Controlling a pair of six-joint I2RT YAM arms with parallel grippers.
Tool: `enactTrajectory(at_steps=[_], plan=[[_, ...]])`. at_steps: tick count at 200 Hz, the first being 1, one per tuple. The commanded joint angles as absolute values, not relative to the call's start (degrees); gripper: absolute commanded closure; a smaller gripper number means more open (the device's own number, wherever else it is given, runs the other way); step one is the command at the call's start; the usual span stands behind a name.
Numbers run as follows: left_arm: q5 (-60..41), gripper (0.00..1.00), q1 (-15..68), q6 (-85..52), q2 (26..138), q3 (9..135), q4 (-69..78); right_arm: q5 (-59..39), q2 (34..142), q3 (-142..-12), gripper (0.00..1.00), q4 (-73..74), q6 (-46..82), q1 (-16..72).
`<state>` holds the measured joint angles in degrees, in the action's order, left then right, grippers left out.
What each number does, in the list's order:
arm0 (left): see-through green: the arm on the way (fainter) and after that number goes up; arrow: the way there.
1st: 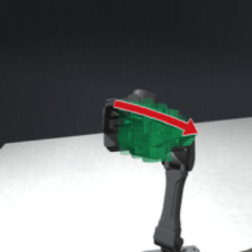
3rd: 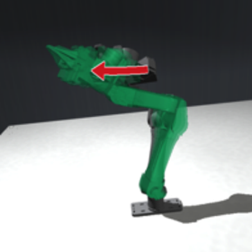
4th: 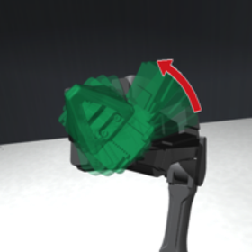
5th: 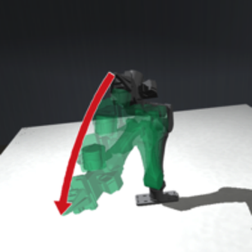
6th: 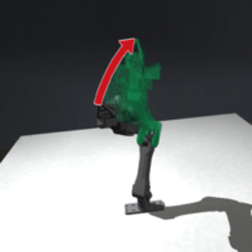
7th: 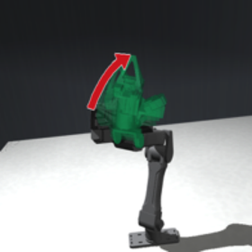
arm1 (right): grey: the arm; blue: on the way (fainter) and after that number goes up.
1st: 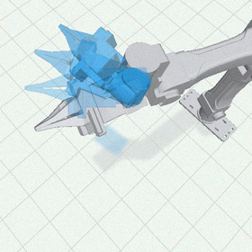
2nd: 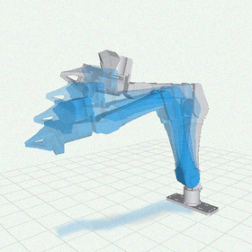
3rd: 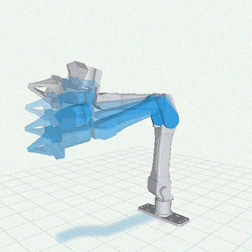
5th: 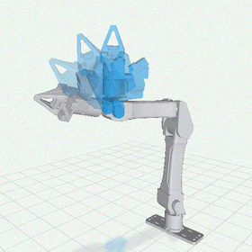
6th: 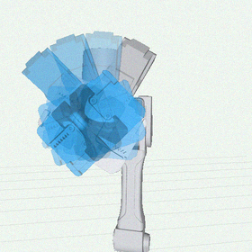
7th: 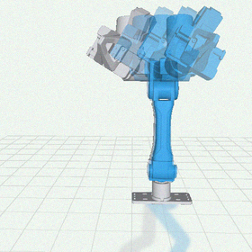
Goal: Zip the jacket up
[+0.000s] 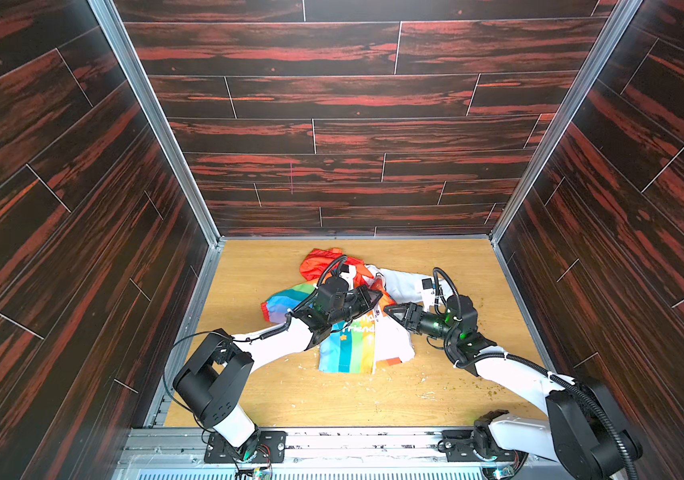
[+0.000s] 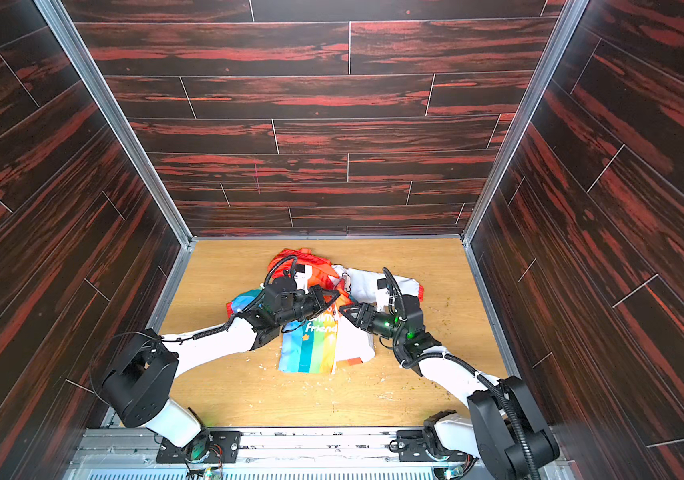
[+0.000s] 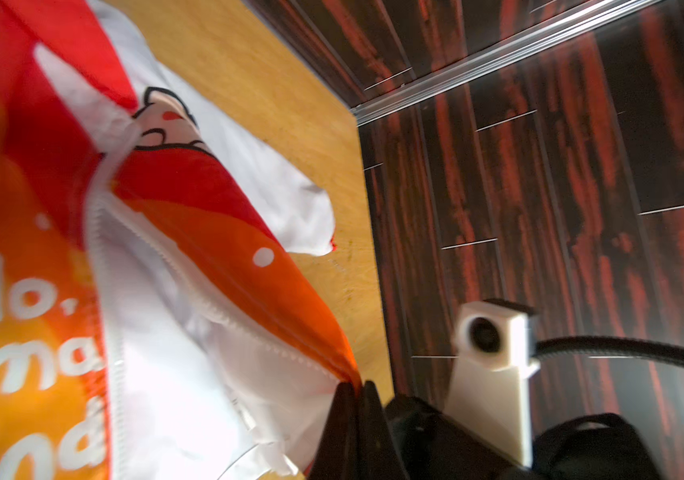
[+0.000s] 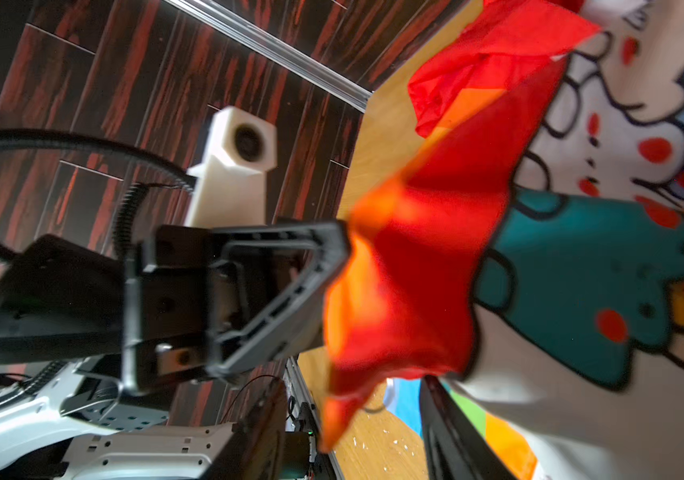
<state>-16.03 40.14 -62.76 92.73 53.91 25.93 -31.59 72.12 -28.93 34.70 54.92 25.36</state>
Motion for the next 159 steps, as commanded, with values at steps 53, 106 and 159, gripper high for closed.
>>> enactTrajectory(at_steps=[53,106,159], plan=[[-15.54,1.0,40.42,-60.29,90.02,55.8,23.01,-31.58,78.97,-36.25,0.61,28.73,52.51,27.25],[-14.73,1.0,40.34,-60.24,88.4,55.16,22.97,-31.83,80.75,-35.95,0.75,28.48,52.3,27.25],[-14.85,1.0,40.35,-60.43,88.23,54.59,23.09,-35.2,81.18,-35.33,0.8,31.61,52.65,27.59]])
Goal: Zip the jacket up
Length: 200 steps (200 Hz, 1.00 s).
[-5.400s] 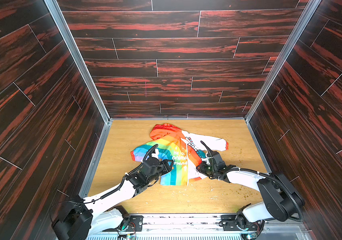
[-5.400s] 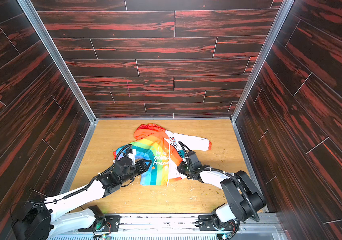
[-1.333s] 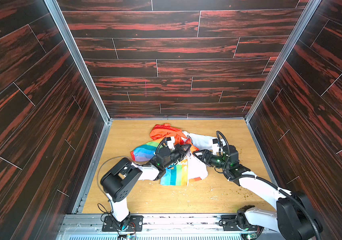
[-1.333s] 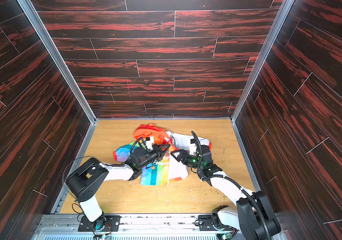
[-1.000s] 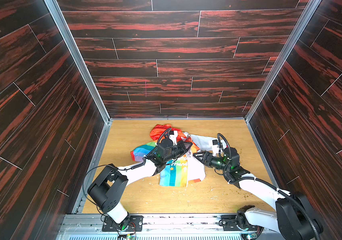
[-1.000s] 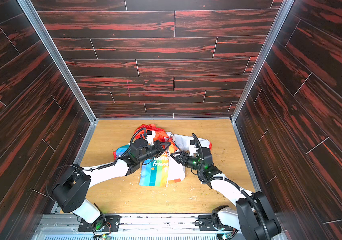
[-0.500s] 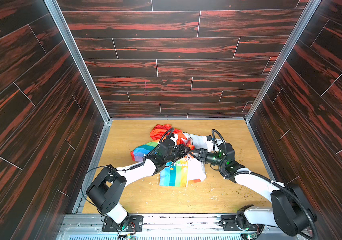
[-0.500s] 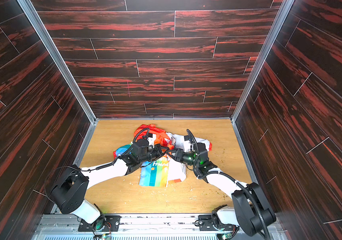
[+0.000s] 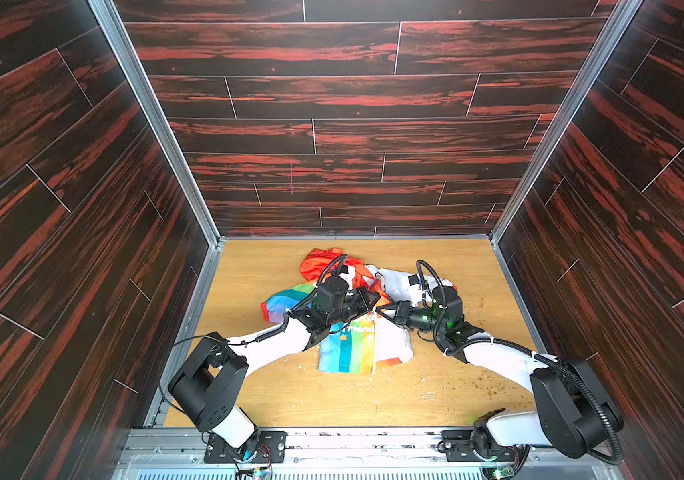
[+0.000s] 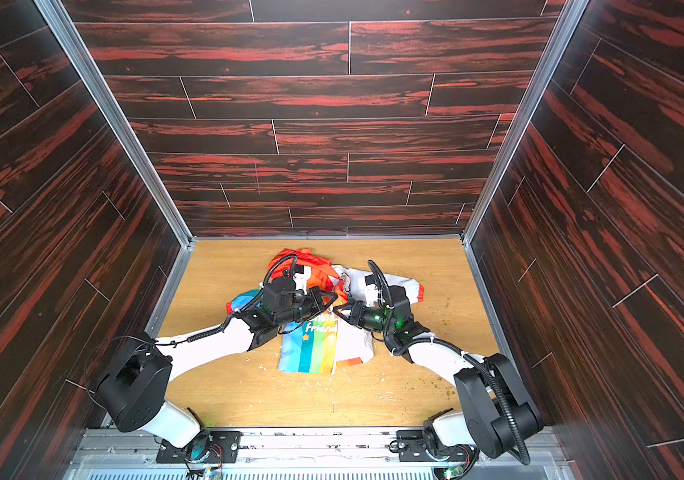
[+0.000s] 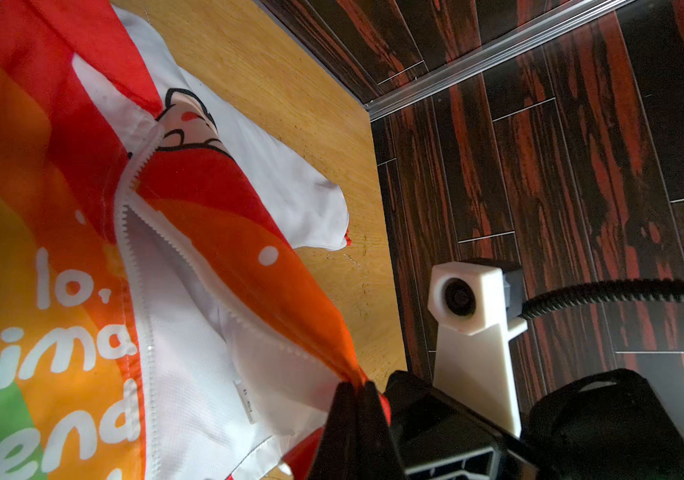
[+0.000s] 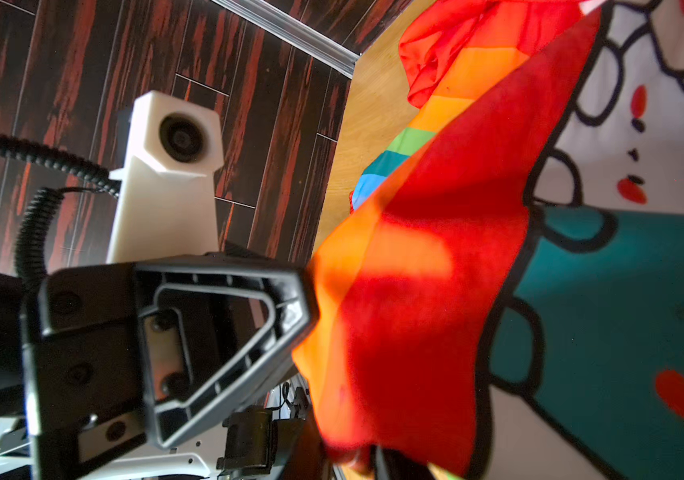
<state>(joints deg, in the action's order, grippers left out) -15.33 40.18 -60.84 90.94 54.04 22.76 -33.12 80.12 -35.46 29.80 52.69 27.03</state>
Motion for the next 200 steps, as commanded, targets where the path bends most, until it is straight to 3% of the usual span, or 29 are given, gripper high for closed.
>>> enactTrajectory(at_steps=[1,51,162,200], plan=[[-14.85,1.0,40.35,-60.45,88.19,54.54,23.1,-35.27,81.19,-35.33,0.8,31.63,52.65,27.64],[-14.85,1.0,40.34,-61.0,88.43,54.46,23.81,-35.86,81.78,-35.62,0.79,32.52,53.12,28.13],[-14.67,1.0,40.35,-61.61,88.02,53.88,24.56,-35.4,82.58,-35.26,1.0,33.7,53.71,28.15],[-14.32,1.0,40.34,-61.59,87.31,54.0,24.13,-35.96,83.41,-34.8,1.0,35.28,54.31,28.06]])
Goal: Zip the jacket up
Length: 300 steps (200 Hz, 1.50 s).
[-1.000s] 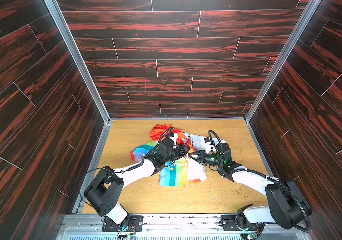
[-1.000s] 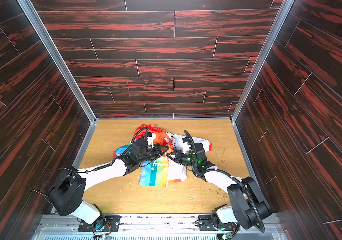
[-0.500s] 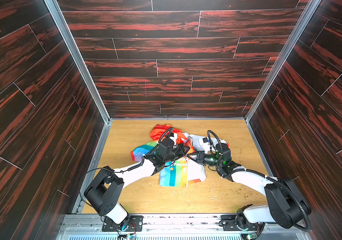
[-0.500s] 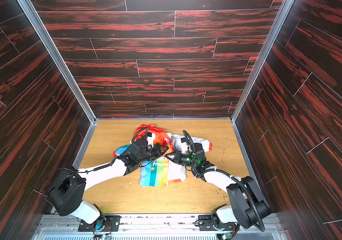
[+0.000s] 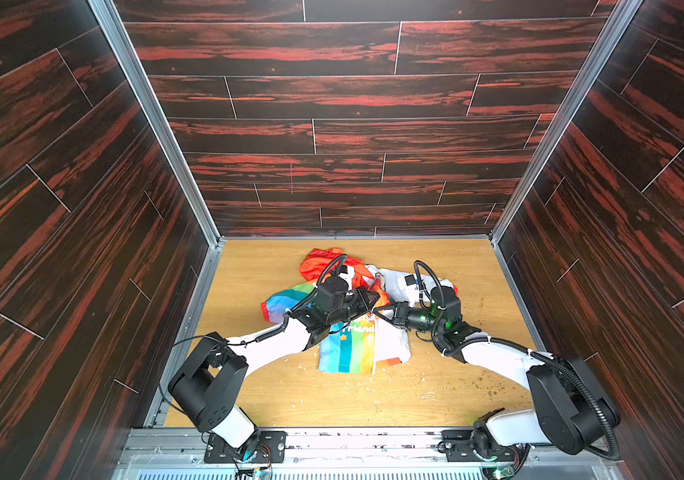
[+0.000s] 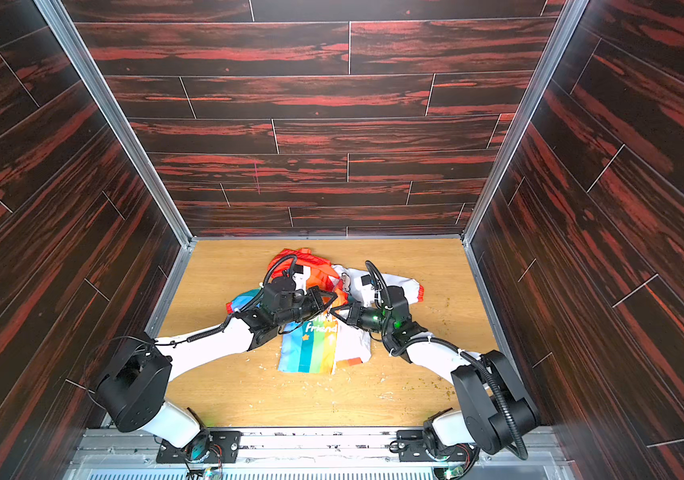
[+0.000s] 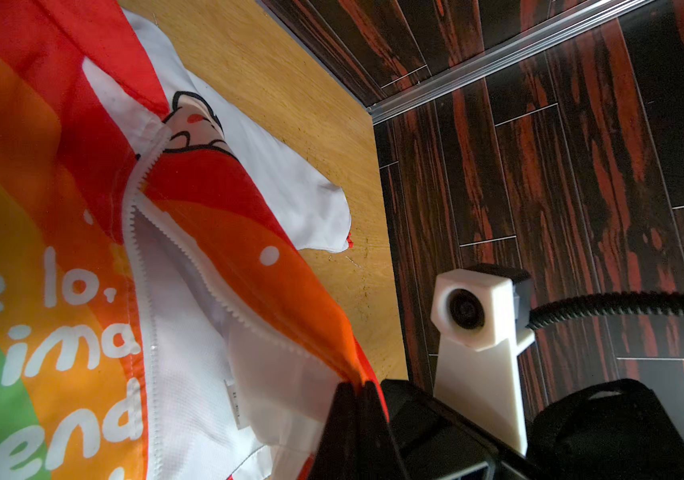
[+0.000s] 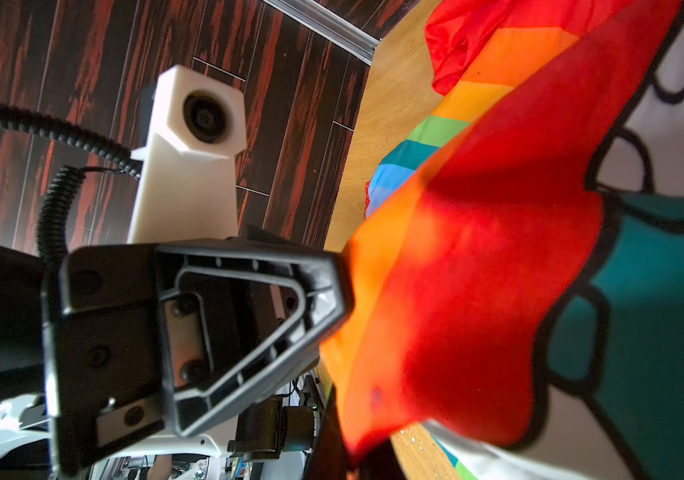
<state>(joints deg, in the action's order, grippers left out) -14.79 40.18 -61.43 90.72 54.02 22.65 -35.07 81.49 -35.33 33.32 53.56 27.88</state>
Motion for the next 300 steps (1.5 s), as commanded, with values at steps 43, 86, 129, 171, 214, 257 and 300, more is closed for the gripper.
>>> enactTrajectory(at_steps=[43,86,129,171,214,257,300], plan=[[-14.15,1.0,40.23,-61.42,87.0,53.87,23.82,-36.43,83.5,-34.46,0.9,35.52,54.41,28.12],[-13.82,1.0,40.16,-61.54,86.59,53.45,23.97,-36.55,82.98,-34.18,0.9,35.36,54.14,28.12],[-13.86,1.0,40.08,-61.69,86.57,53.3,24.17,-36.57,82.72,-34.19,0.88,35.29,54.18,28.12],[-13.96,1.0,39.97,-61.95,86.7,53.26,24.6,-36.75,82.79,-34.06,0.92,35.5,54.05,28.12],[-13.86,1.0,39.84,-62.16,86.66,53.19,24.71,-37.38,82.96,-34.37,1.0,35.73,53.9,28.11],[-11.28,0.66,38.47,-63.28,83.07,50.8,22.45,-36.55,82.03,-34.71,1.0,33.8,52.27,28.12],[-4.22,0.57,37.56,-62.56,71.48,44.89,10.46,-32.21,79.46,-34.98,1.0,25.42,47.19,27.95]])
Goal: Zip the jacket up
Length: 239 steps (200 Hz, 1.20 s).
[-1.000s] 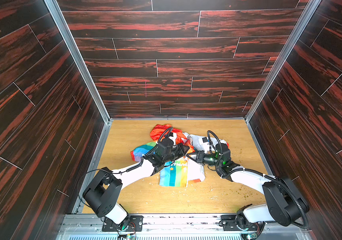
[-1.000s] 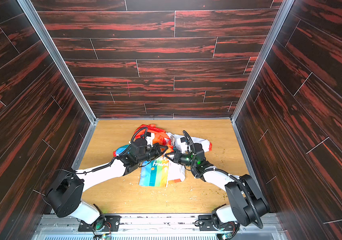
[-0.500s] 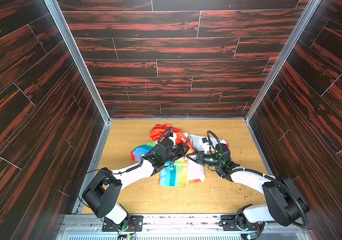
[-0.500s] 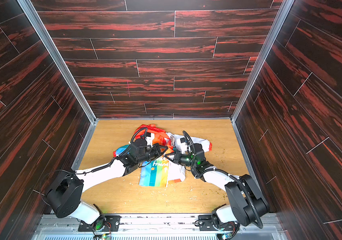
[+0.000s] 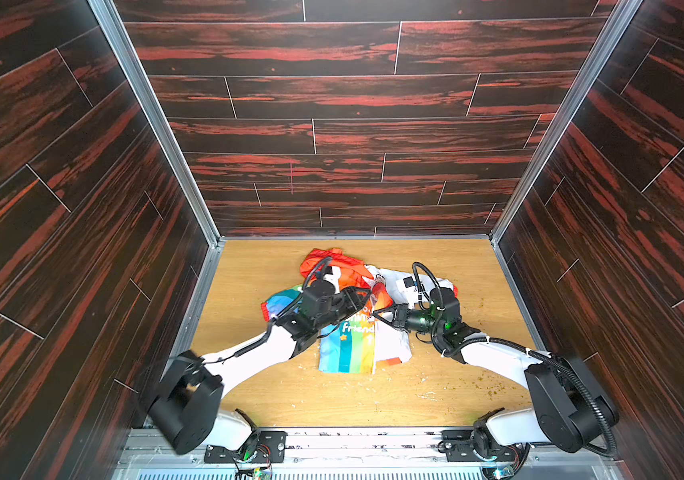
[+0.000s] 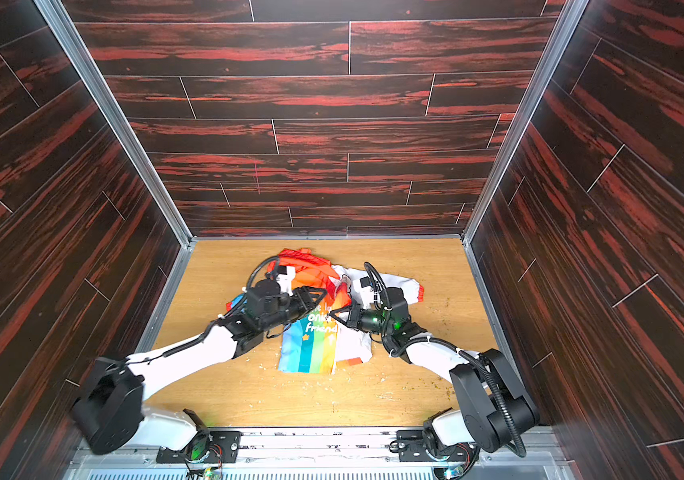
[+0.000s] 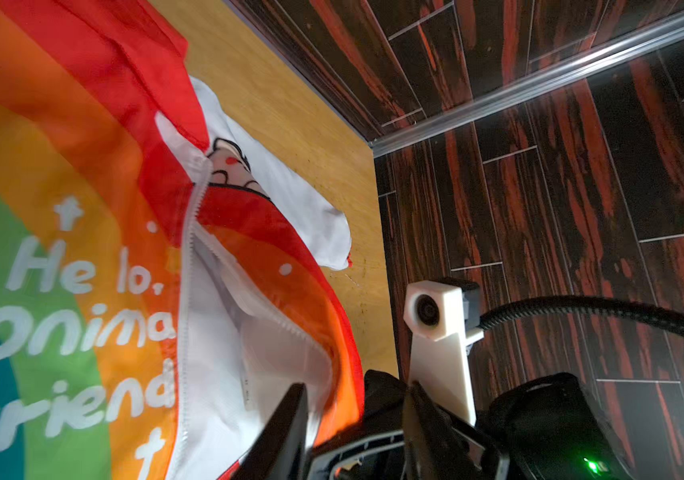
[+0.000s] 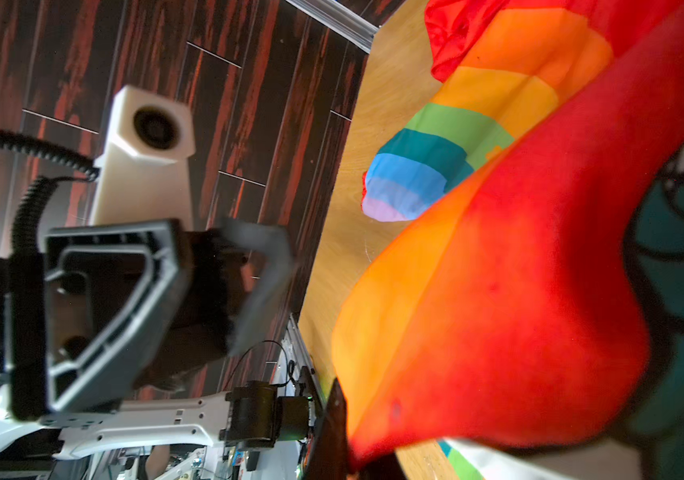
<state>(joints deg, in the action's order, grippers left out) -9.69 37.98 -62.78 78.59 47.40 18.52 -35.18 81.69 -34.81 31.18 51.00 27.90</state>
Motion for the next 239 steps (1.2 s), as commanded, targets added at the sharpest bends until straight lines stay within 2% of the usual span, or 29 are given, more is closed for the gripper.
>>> enactTrajectory(at_steps=[1,35,72,101,132,176,239], plan=[[-4.09,0.57,37.55,-62.61,71.2,44.77,10.11,-32.01,79.41,-34.98,1.0,25.19,47.15,27.95],[-4.85,0.57,39.45,-68.43,64.66,37.95,1.75,-25.4,78.24,-35.59,1.0,15.26,42.61,27.08],[0.28,0.55,51.39,-81.22,63.4,25.98,11.28,-20.99,78.06,-34.53,1.0,10.77,40.31,25.77],[2.49,0.51,57.93,-84.19,69.43,24.53,19.12,-18.15,78.62,-33.75,1.0,8.86,39.62,25.75],[0.97,0.47,60.96,-86.43,78.67,24.96,28.2,-18.03,78.76,-30.67,1.0,9.74,40.22,25.77],[2.18,0.47,63.68,-92.95,89.69,21.38,46.64,-18.8,77.29,-26.78,1.0,12.29,41.98,25.84],[8.98,0.47,63.65,-88.76,88.02,23.39,34.64,-19.51,76.8,-26.59,1.0,13.7,42.89,25.83]])
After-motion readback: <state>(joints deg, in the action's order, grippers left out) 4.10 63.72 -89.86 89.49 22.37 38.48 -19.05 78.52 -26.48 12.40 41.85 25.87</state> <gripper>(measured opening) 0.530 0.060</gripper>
